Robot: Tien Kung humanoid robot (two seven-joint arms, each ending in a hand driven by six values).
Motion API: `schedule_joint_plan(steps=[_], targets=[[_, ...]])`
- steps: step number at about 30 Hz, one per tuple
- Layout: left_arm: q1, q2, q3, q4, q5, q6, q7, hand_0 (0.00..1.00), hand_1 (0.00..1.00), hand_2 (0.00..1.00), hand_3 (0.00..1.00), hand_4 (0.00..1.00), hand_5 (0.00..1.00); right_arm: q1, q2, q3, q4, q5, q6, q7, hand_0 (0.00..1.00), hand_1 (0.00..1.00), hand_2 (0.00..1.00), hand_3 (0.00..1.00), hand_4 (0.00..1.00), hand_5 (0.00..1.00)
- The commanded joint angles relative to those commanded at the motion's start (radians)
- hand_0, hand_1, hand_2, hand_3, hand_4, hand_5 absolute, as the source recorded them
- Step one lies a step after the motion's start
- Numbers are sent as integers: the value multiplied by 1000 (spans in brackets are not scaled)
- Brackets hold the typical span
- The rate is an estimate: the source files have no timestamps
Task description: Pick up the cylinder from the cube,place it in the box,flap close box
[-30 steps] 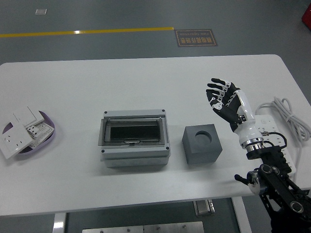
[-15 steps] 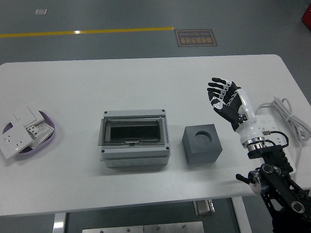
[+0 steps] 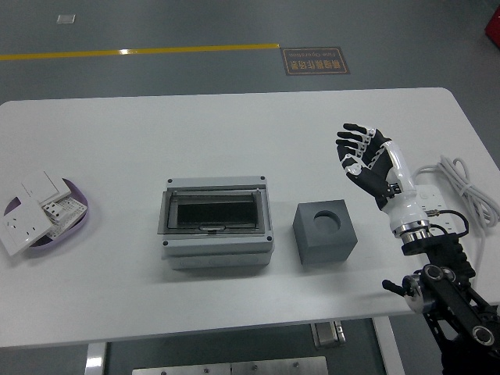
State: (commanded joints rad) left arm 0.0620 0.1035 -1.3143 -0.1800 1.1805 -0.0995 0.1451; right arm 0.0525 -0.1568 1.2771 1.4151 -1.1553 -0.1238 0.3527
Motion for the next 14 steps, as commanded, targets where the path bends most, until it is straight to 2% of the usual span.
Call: schedule_joint_plan(steps=[14], targets=[[-18,14,5,0,-3,-2,-3,635,667,590,647,721,258,3,2,21,8,-26,-19,-17,681,655,659,657,655,66]])
